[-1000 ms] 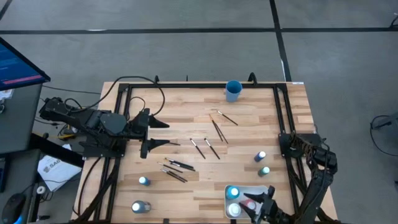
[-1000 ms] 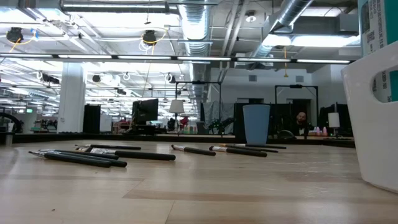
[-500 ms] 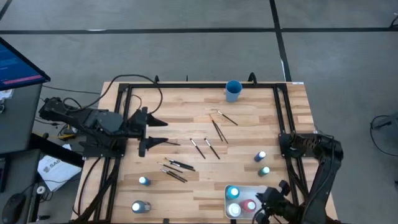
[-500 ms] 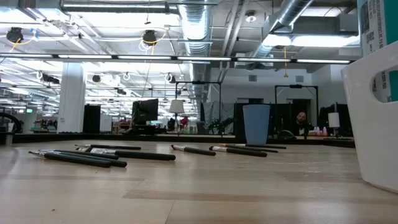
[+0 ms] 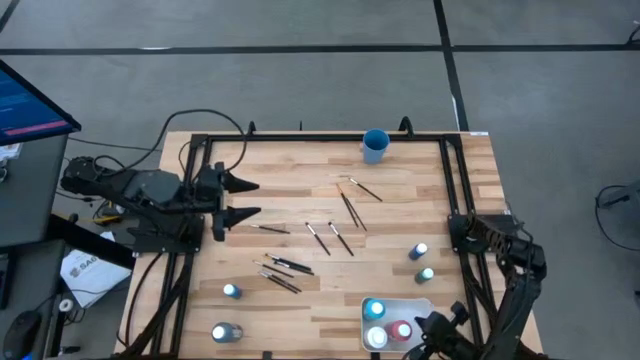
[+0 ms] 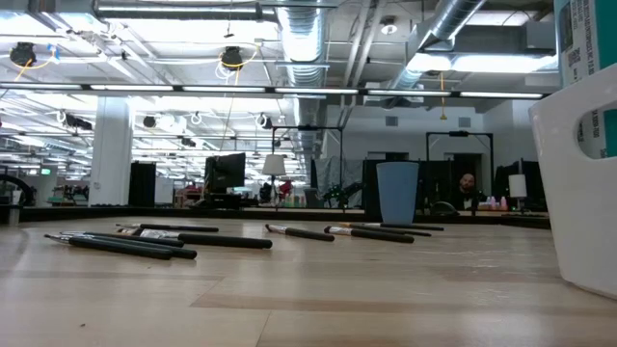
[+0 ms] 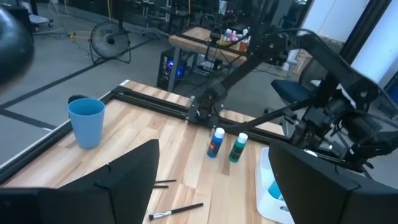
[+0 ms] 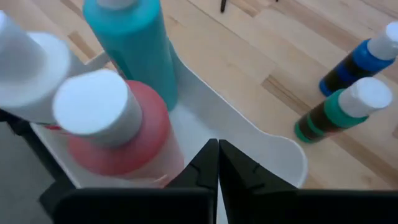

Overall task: Pick & Place Paint Supplies
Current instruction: Put the large pink paint bottle into the white bin, then put the large blue paint bottle into the white bin

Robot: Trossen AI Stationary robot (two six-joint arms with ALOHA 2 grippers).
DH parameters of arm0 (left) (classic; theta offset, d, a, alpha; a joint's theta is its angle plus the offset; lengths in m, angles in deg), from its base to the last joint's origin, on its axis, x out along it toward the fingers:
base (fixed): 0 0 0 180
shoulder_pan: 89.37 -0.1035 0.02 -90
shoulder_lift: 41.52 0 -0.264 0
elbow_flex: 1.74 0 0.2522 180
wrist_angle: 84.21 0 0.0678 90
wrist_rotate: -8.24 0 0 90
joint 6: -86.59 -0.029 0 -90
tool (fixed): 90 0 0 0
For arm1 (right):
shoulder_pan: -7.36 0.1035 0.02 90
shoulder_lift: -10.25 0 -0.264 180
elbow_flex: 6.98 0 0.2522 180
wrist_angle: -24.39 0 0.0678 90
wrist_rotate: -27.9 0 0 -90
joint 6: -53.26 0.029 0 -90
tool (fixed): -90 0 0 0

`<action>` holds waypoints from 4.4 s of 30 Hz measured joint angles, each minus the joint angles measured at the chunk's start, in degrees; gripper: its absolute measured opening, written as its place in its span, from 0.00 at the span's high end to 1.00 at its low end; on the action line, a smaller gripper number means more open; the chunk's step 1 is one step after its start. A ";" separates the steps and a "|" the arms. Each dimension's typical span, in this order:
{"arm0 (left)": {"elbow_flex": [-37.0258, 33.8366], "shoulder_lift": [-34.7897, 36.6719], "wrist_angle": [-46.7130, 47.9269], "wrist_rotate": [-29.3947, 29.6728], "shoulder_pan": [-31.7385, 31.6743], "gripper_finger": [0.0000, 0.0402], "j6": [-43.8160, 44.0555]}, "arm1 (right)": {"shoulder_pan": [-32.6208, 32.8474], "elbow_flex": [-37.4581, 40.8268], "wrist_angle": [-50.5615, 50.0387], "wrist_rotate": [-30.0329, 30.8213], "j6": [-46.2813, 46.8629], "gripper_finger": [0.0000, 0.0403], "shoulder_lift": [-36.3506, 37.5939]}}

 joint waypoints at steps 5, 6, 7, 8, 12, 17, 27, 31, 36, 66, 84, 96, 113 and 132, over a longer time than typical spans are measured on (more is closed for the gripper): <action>0.00 -0.03 0.00 0.34 0.00 0.26 -0.12 | -1.00 0.08 1.19 1.97 -0.30 1.00 -0.81; 0.00 -0.07 -0.01 0.35 0.00 0.26 -0.13 | -1.00 0.08 1.94 2.80 -0.76 1.00 -0.81; 0.00 -0.09 0.00 0.35 0.00 0.26 -0.15 | -0.99 0.06 2.69 3.37 -1.11 1.00 -0.81; 0.00 -0.13 0.02 0.35 0.00 0.26 -0.15 | -0.96 0.06 3.27 3.62 -1.24 1.00 -0.81; 0.00 -0.07 0.02 0.33 0.00 0.26 -0.15 | -0.88 0.06 6.52 4.11 -1.38 1.00 -0.81; 0.00 -0.01 0.02 0.31 0.00 0.26 -0.17 | -1.24 0.06 8.93 5.60 -3.55 1.00 -0.81; 0.00 0.00 0.04 0.26 0.00 0.26 -0.17 | -2.47 0.02 9.79 1.38 -7.54 1.00 -0.83; 0.00 0.17 0.33 -1.65 0.10 0.26 0.48 | -2.33 0.02 10.71 1.16 -7.52 1.00 -0.60; 0.01 0.74 6.20 -14.05 0.31 0.26 4.63 | -2.44 -1.68 8.62 1.18 -7.54 1.00 1.89; -4.04 -9.58 32.41 -22.97 40.84 0.26 41.36 | -8.14 -2.45 -0.50 4.72 -19.59 0.79 11.50; -4.03 -23.57 22.76 -12.34 48.47 0.26 40.77 | -8.18 -2.43 -0.21 4.71 -19.51 0.78 11.50; -4.02 -28.06 19.69 -7.78 51.49 0.26 41.00 | -8.77 -2.43 -0.22 4.68 -19.54 0.78 11.50; -14.66 -28.11 3.02 3.28 57.86 0.26 49.50 | -9.35 -2.42 0.27 4.22 -19.45 0.78 11.52; -19.87 -28.22 -7.04 11.81 57.73 0.26 44.98 | -11.86 -2.41 -0.09 3.78 -21.08 0.78 11.52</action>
